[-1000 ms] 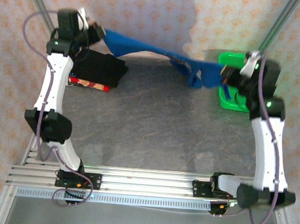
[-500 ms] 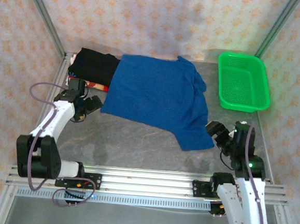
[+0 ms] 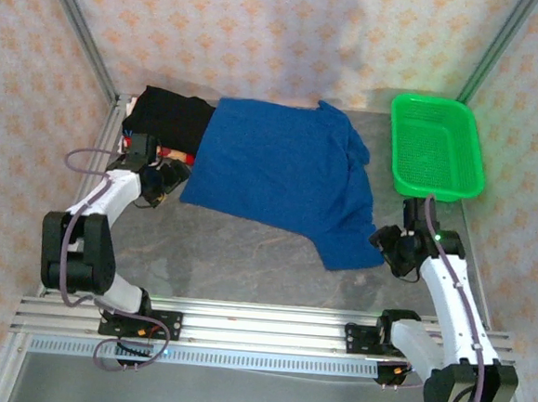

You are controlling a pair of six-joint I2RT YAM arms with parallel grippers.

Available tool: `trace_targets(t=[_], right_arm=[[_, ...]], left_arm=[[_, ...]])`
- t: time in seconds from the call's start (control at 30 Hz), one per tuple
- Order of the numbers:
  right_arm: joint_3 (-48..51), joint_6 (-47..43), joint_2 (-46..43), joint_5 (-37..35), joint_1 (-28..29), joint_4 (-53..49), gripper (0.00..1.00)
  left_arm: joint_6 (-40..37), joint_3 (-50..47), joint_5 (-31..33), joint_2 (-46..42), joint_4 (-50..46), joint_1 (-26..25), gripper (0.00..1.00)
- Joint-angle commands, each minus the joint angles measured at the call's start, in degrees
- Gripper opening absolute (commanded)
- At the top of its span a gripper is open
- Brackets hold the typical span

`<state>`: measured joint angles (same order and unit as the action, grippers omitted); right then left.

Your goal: Fold and stack the t-shirts

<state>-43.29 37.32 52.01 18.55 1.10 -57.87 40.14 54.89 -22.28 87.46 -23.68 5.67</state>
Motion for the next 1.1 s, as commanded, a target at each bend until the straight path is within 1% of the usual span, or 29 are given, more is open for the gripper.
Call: trace_targets(t=[0.0, 0.13, 0.23, 0.47, 0.57, 0.6, 0.67, 0.7, 0.8, 0.87, 0.9, 1.0, 1.07], right_arm=[[4.60, 2.42, -0.30, -2.57, -1.03, 1.83, 0.57], [8.91, 3.77, 2.65, -1.63, -2.32, 9.68, 0.53], [9.41, 2.31, 7.82, -2.13, -3.28, 13.39, 0.51], [7.52, 0.43, 14.19, -2.81, -3.56, 15.27, 0.48], [7.93, 0.78, 14.79, -3.29, -3.54, 14.66, 0.47], [8.16, 1.00, 14.69, -3.34, -3.56, 14.52, 0.46], [8.39, 1.65, 14.44, -3.42, -3.56, 13.87, 0.46], [8.53, 1.84, 14.22, -3.49, -3.56, 13.79, 0.46], [9.49, 2.32, 14.04, -4.27, -3.65, 15.83, 0.46], [9.71, 2.49, 15.09, -4.50, -3.82, 18.21, 0.45], [9.80, 2.75, 15.48, -4.27, -3.82, 19.35, 0.45], [10.31, 3.21, 19.45, -3.21, -3.76, 24.54, 0.41], [9.70, 3.51, 22.05, -3.98, -3.95, 26.09, 0.34]], left_arm=[[1.62, 0.07, -6.54, 3.59, 7.74, -0.97, 0.82], [0.47, 1.10, -5.85, 7.71, 7.20, -1.19, 0.76], [0.20, 1.31, -5.25, 9.57, 7.01, -1.26, 0.75], [-0.37, 4.00, -2.24, 14.25, 4.39, -1.50, 0.65], [0.51, 4.50, -1.99, 15.91, 6.80, -1.82, 0.64], [0.93, 4.91, -2.36, 16.56, 7.84, -2.25, 0.62], [0.66, 7.32, -2.30, 18.70, 7.33, -3.79, 0.55], [0.47, 8.19, -1.93, 19.54, 6.93, -4.37, 0.50], [1.08, 8.90, -1.77, 21.57, 6.69, -4.84, 0.29], [-0.14, 9.43, -0.41, 21.61, 4.41, -4.83, 0.14], [-0.68, 9.52, 0.02, 21.57, 3.53, -4.73, 0.10], [-1.59, 9.42, -0.17, 21.60, 2.11, -3.97, 0.01], [-1.90, 8.51, 0.30, 20.58, 0.95, -3.27, 0.00]])
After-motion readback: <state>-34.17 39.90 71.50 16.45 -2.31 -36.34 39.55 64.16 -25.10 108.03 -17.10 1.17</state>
